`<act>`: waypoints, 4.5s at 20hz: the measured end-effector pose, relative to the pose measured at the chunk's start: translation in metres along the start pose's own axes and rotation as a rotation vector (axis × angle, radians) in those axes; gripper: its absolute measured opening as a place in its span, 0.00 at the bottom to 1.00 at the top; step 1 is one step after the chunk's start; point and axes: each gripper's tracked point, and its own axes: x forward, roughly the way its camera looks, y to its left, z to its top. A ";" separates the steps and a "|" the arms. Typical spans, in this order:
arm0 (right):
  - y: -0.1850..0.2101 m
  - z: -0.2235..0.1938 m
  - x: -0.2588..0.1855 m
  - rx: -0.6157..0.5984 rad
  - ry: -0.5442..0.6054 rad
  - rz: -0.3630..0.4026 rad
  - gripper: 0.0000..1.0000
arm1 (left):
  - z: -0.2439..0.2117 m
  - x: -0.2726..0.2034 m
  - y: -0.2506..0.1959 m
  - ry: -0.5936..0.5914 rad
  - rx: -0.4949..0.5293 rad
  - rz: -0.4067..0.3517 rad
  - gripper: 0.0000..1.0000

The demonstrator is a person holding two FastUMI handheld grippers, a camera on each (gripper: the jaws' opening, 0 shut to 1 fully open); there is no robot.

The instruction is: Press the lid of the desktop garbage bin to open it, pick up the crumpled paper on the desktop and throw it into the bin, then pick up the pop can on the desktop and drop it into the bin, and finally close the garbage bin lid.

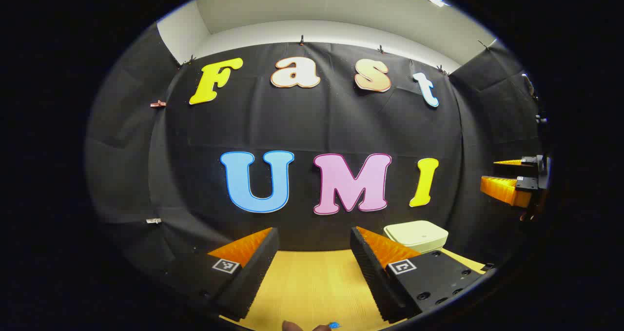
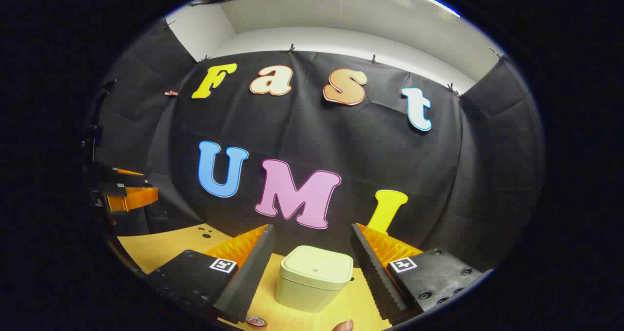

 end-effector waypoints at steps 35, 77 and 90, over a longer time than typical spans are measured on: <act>0.106 -0.223 -0.046 -0.037 0.348 0.258 0.98 | -0.006 -0.034 0.006 0.023 0.044 0.012 0.95; -0.010 -0.242 0.172 0.126 0.356 0.082 0.08 | -0.035 0.033 0.006 0.097 -0.005 0.108 0.95; -0.024 -0.223 0.169 0.163 0.306 0.075 0.06 | -0.043 0.046 0.000 0.106 -0.016 0.091 0.95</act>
